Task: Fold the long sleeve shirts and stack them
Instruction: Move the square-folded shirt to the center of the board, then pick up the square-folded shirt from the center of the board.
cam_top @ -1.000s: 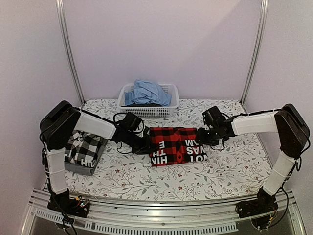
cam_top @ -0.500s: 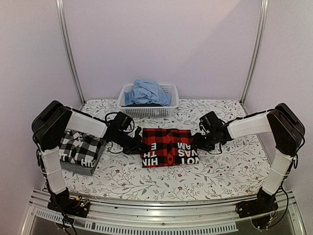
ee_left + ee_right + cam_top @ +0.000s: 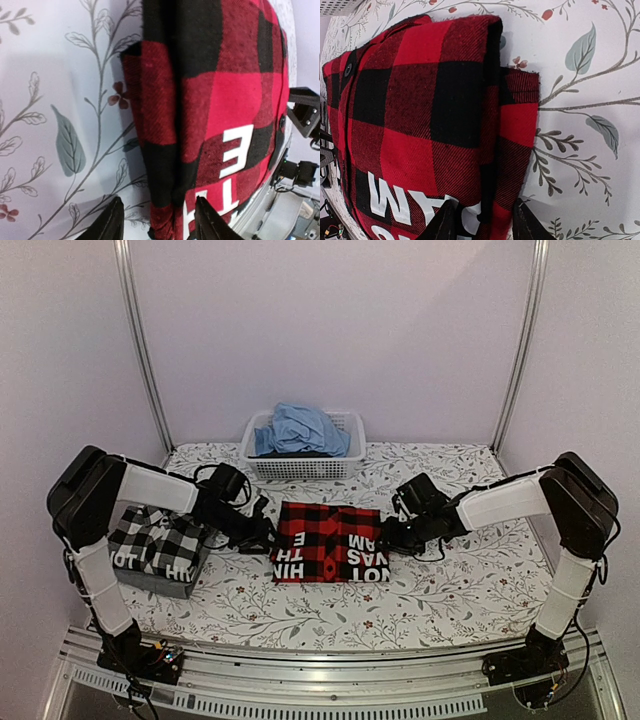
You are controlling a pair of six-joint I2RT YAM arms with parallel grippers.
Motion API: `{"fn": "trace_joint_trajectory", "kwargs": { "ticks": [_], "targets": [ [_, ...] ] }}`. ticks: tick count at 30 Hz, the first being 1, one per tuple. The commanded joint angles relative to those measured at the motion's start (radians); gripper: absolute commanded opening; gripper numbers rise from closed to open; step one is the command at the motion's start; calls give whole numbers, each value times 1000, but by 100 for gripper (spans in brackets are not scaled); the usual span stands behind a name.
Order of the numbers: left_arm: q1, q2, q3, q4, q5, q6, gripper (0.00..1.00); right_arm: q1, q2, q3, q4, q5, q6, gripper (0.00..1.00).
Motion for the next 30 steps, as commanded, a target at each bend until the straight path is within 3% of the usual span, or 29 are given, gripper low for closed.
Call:
{"fn": "trace_joint_trajectory", "kwargs": {
  "ticks": [1, 5, 10, 18, 22, 30],
  "targets": [
    [25, -4, -12, 6, -3, 13, 50, 3, 21, 10, 7, -4, 3, 38],
    [9, 34, -9, 29, 3, -4, 49, 3, 22, 2, 4, 1, 0, 36],
    [-33, 64, -11, 36, -3, -30, 39, 3, 19, -15, 14, 3, 5, 34],
    [-56, 52, -50, 90, 21, -104, 0, 4, 17, -22, 26, -8, 1, 31],
    [-41, -20, -26, 4, -21, -68, 0, 21, 13, -9, 23, -15, -1, 32],
    [52, -141, 55, -312, -42, 176, 0, 93, -9, 134, -25, -9, 0, 37]
  ]
}}
